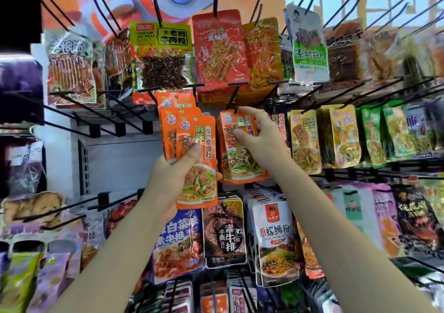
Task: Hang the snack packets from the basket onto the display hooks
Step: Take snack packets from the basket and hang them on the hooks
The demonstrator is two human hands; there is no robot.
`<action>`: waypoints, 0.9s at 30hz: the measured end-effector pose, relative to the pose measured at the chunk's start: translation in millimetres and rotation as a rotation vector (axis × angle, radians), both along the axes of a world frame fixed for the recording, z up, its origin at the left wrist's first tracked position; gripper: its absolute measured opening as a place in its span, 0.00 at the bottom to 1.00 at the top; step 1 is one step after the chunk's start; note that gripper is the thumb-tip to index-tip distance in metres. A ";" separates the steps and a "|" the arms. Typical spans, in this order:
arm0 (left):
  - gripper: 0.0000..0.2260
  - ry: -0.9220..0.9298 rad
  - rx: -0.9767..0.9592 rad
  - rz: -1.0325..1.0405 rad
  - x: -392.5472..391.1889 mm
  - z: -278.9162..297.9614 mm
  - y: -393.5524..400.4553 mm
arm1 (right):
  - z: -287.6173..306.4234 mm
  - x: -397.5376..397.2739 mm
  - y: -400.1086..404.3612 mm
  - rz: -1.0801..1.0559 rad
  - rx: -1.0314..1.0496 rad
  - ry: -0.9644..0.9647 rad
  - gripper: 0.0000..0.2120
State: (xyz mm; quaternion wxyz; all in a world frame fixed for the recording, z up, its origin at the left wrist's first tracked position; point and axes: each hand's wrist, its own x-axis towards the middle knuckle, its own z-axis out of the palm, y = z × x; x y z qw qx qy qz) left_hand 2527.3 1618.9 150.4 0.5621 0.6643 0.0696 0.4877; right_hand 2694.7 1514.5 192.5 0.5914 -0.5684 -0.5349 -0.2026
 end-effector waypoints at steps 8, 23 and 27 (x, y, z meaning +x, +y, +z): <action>0.22 -0.008 0.009 -0.012 1.9 6.8 -7.2 | -16.4 -9.8 -0.1 -0.106 0.256 -0.167 0.11; 0.22 0.008 -0.001 0.076 -9.0 3.1 -2.7 | -14.0 -4.4 4.6 0.231 0.126 0.069 0.27; 0.21 -0.005 0.010 0.046 -10.3 2.1 1.3 | -10.6 -1.3 1.9 0.178 0.098 0.081 0.26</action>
